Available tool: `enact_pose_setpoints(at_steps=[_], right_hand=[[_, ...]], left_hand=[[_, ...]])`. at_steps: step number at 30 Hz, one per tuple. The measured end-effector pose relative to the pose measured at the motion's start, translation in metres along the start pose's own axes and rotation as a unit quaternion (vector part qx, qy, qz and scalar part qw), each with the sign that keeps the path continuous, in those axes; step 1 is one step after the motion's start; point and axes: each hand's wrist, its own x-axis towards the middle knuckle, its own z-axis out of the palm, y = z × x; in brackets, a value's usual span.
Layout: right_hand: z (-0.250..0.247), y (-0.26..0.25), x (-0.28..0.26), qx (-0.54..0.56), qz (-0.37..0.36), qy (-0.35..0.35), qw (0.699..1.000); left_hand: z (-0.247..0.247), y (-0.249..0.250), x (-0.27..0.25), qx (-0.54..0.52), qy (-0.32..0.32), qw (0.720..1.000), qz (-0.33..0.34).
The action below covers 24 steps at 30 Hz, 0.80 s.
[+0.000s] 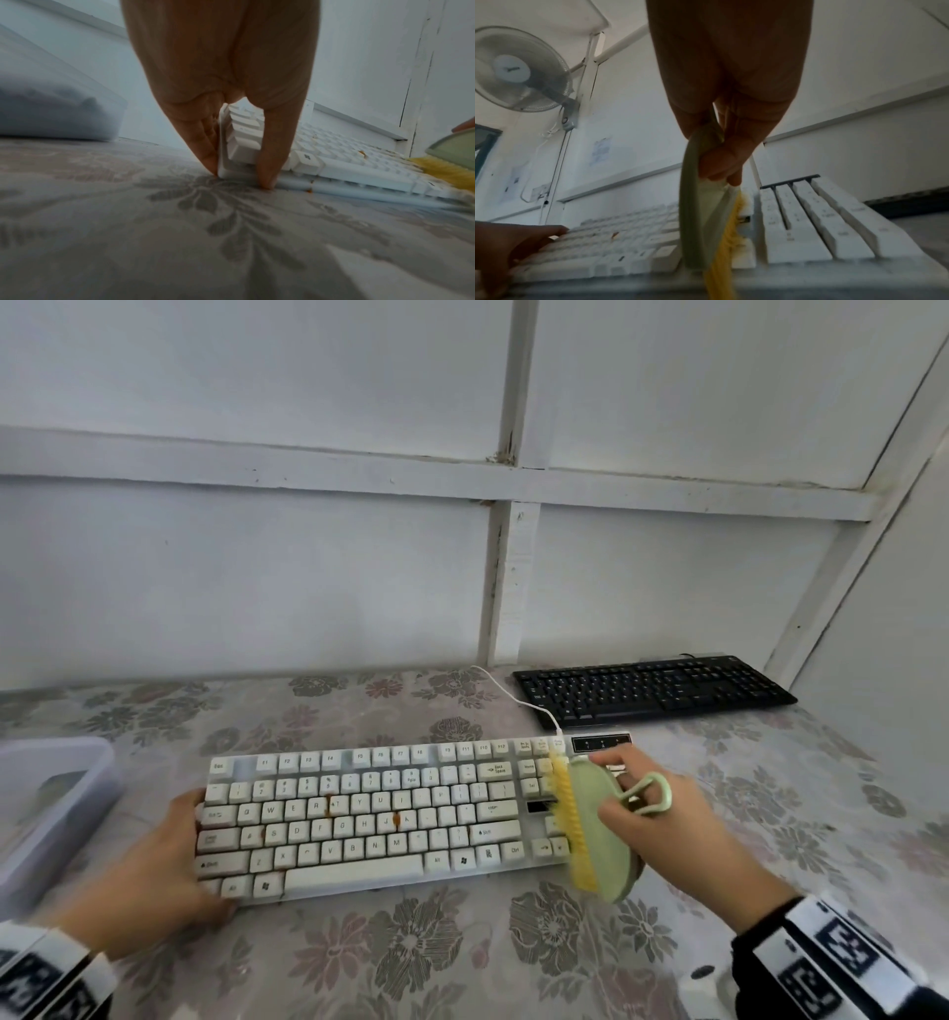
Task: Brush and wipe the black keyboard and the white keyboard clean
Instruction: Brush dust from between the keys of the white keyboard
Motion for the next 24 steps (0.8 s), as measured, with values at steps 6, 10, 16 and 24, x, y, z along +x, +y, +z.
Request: enact_pose_setpoints(at_steps=[6, 10, 16, 24], right_hand=[[-0.017, -0.02, 0.0, -0.008, -0.011, -0.007, 1.0], [-0.016, -0.037, 0.022, 0.015, -0.052, 0.076, 0.996], [0.005, -0.029, 0.025, -0.026, -0.033, 0.019, 0.999], [0.008, -0.014, 0.0, -0.015, -0.003, -0.025, 1.0]], left_hand=[[0.0, 0.011, -0.006, 0.007, -0.004, 1.0, 0.006], [0.0, 0.021, -0.011, 0.002, -0.004, 1.0, 0.002], [0.0, 0.061, -0.028, -0.034, 0.015, 0.999, -0.012], [0.001, 0.085, -0.033, -0.027, 0.024, 0.998, -0.05]])
